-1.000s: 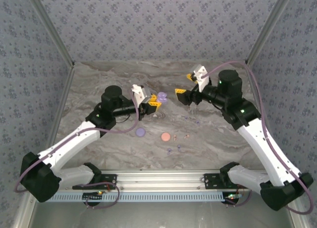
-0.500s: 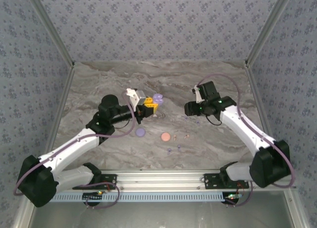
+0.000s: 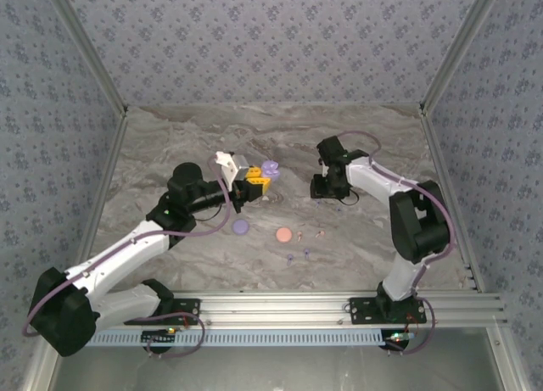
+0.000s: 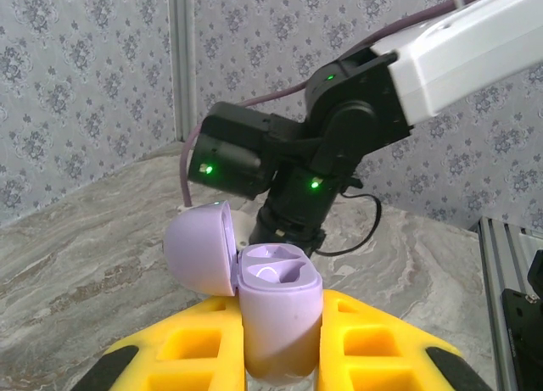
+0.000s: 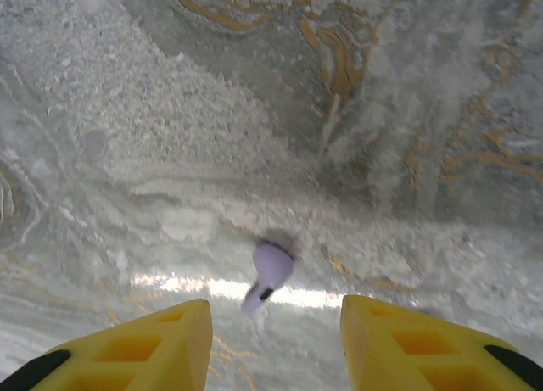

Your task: Insert the wireless bluetooth earbuds into the charging case

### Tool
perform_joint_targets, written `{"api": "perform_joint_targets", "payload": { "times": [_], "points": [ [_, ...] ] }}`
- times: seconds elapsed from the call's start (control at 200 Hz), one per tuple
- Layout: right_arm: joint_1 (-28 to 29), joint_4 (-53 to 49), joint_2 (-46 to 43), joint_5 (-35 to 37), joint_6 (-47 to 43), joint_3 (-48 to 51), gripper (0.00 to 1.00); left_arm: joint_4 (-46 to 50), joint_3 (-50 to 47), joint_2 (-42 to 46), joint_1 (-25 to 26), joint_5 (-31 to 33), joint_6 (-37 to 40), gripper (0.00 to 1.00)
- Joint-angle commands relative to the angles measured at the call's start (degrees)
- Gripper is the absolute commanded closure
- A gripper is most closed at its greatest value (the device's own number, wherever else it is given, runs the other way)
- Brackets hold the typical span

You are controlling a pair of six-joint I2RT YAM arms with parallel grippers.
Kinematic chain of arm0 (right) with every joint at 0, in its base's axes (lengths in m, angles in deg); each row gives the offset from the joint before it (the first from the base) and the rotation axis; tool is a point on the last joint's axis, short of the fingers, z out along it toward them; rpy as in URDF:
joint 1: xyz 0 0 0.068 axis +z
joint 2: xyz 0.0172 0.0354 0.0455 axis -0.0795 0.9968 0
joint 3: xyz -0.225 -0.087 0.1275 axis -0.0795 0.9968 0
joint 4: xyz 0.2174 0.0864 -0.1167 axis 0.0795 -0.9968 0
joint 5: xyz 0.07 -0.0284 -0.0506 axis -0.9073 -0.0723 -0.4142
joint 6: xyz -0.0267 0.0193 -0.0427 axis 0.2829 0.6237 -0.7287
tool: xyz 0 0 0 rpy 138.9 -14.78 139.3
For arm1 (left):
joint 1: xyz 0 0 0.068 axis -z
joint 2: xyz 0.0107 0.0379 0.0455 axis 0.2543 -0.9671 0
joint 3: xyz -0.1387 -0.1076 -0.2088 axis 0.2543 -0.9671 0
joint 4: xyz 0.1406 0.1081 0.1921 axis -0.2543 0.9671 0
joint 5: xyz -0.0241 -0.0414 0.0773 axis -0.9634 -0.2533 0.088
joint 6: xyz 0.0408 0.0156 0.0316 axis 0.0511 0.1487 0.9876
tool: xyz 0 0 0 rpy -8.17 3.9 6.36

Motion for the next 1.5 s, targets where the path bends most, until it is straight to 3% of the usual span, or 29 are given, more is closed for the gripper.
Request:
{"api": "perform_joint_targets", "payload": {
  "times": [0.0,0.39,0.785,1.499],
  "points": [
    [-0.02,-1.58,3.06,0.06,1.44,-3.32,0.54,-0.40,0.50,1.57,0.27,0.05,0.19,1.00],
    [0.84,-1.98,8.44,-0.09,1.82,-4.65,0.57,0.87,0.58,2.01,0.27,0.45,0.38,1.00],
    [1.71,-3.67,11.13,-0.72,1.29,-5.67,0.69,1.58,0.80,1.92,0.21,0.49,0.46,1.00],
    [3.99,-7.66,11.27,3.17,0.53,-6.77,0.70,2.78,1.50,1.75,0.27,0.51,1.00,1.00]
  ]
}}
